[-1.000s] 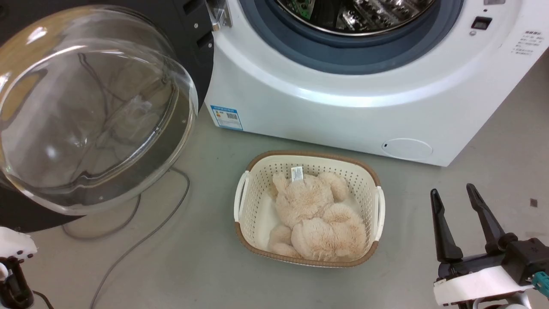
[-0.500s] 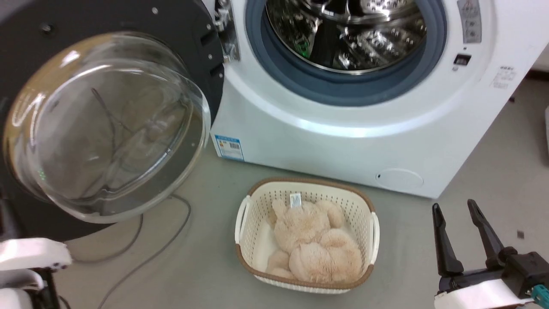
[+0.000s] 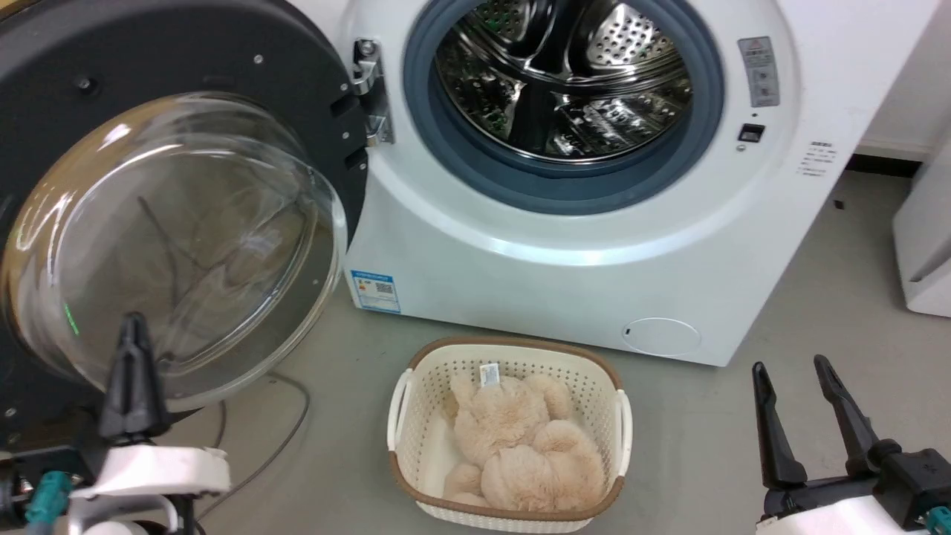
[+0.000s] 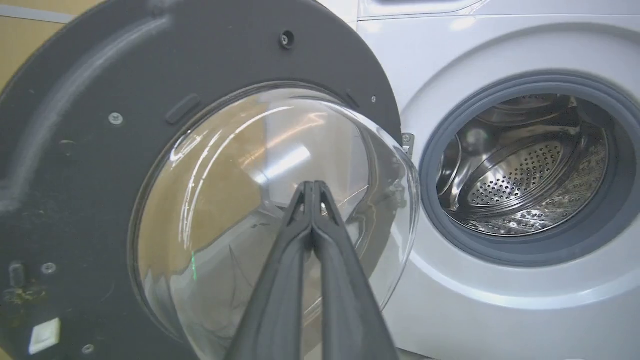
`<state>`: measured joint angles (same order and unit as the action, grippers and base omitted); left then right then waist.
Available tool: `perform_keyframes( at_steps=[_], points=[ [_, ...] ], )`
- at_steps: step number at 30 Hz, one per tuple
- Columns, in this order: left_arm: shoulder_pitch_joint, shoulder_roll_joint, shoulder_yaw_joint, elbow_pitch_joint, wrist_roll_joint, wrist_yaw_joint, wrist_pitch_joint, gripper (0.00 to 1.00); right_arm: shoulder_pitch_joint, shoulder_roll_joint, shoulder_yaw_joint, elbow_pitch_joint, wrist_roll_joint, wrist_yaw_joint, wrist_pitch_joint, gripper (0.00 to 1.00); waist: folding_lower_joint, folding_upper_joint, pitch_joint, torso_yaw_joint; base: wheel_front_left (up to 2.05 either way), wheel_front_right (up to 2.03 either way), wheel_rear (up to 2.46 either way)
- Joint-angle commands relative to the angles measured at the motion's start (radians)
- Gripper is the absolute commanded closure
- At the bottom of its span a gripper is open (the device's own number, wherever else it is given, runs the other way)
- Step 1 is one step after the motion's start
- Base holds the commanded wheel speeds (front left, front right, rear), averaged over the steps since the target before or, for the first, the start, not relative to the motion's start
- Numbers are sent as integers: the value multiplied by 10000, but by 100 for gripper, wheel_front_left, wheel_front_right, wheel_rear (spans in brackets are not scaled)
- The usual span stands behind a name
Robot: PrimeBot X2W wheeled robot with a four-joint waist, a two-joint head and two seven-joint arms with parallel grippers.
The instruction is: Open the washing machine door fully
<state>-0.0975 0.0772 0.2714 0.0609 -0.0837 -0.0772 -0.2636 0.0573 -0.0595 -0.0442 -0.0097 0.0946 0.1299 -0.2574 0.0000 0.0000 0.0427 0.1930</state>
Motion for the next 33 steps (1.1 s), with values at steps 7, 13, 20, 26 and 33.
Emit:
perform_keyframes(
  at_steps=[7, 13, 20, 26, 33],
  points=[
    [562, -186, -855, -111, 3, -148, 18, 0, 210, 80, -65, -105, -130, 8, -44, 0, 0, 0, -211, -723, 0, 0, 0],
    [732, -227, -1400, 173, 107, -170, 18, 0, 236, 88, -75, -194, -163, 8, -44, 0, 0, 0, -220, -1175, 0, 0, 0],
    [827, -257, -1716, 559, -74, -19, 18, 0, 252, 91, -78, -303, -137, 8, -44, 0, 0, 0, -207, -1742, 0, 0, 0],
    [955, -265, -1760, 863, -29, 177, 18, 0, 332, 92, 20, -282, -123, 8, -44, 0, 0, 0, -236, -2122, 0, 0, 0],
    [1021, -267, -1848, 959, -126, 243, 18, 0, 385, 92, 19, -268, -89, 8, -44, 0, 0, 0, -255, -2249, 0, 0, 0]
  ],
)
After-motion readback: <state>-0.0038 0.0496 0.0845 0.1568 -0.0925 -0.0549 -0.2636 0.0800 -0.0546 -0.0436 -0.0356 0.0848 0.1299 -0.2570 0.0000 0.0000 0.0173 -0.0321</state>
